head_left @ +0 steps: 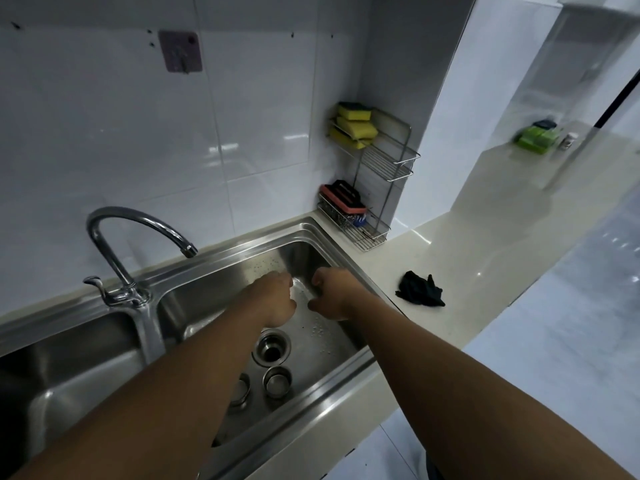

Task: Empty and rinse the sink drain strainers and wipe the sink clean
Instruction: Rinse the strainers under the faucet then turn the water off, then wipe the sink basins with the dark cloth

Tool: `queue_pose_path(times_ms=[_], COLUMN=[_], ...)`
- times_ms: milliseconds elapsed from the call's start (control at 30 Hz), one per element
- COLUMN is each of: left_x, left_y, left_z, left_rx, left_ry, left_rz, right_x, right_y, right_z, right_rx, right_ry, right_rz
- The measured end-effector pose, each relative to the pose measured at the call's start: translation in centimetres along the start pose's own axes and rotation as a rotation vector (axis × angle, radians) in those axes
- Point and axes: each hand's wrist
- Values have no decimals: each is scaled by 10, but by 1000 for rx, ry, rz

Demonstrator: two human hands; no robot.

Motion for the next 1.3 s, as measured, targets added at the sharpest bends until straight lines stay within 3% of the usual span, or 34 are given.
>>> queue_pose_path(times_ms=[300, 600, 833, 1000, 1300], left_x=[36, 100, 145, 167, 179], left_y=[44, 134, 165, 168, 159], left_z=[19, 52, 91, 116, 132], left_rx=[-8, -7, 20, 13, -91], left_ry=[-42, -101, -185, -233, -226], left_rz=[64, 156, 222, 223, 186], right_x=[14, 23, 37, 51, 67], right_y=[65, 182, 256, 283, 292], right_z=[-11, -26, -5, 19, 37], right_rx=[19, 102, 57, 100, 199], right_ry=[54, 89, 139, 93, 173], right_rz=[64, 260, 410, 449, 450])
Point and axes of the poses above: each hand's wrist, its own x-axis towards the middle knuckle, its own z-axis out of the palm, y = z × x, and after that the axes turned 2 degrees about -y, right-handed
